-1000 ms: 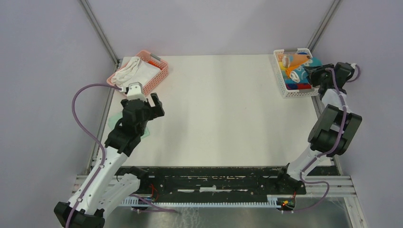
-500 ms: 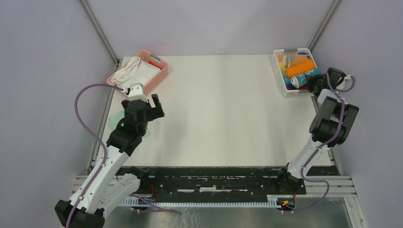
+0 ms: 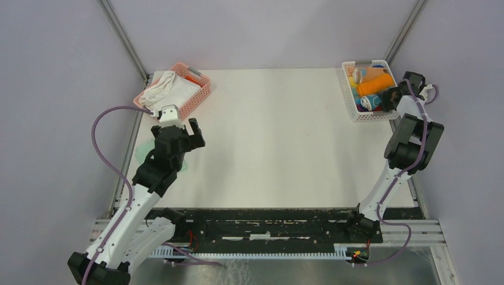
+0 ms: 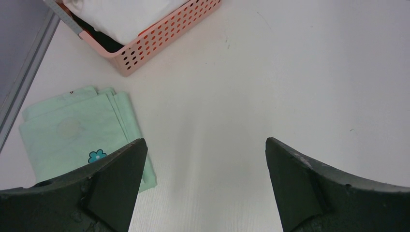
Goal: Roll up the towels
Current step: Pick up the towel at the center of the board, then place the towel in the bin, then reset both arms
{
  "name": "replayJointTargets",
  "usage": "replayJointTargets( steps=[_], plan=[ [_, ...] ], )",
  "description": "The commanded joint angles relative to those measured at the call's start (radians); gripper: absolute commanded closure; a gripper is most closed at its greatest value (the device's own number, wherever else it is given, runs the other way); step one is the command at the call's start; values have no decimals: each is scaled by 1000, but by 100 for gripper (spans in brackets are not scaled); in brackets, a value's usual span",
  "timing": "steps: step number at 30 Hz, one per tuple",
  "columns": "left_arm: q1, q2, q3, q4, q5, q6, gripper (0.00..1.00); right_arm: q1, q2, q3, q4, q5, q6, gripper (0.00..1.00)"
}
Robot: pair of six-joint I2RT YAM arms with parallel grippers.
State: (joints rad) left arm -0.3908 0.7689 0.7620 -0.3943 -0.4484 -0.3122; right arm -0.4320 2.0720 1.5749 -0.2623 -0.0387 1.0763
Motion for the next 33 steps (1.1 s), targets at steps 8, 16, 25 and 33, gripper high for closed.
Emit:
replayJointTargets(
  steps=[8,16,25,33],
  plan=[
    [-13,-40,-2,43,-45,51,2,6,-14,150,-235,51,-95,30],
    [-18,-55,-5,41,-57,51,2,6,-90,169,-290,64,-116,21],
    [-19,-93,11,25,-55,21,0,-31,-378,-3,-319,36,-276,0],
    [-20,-168,53,-22,-27,6,1,-42,-804,-334,-255,-146,-424,0]
  ],
)
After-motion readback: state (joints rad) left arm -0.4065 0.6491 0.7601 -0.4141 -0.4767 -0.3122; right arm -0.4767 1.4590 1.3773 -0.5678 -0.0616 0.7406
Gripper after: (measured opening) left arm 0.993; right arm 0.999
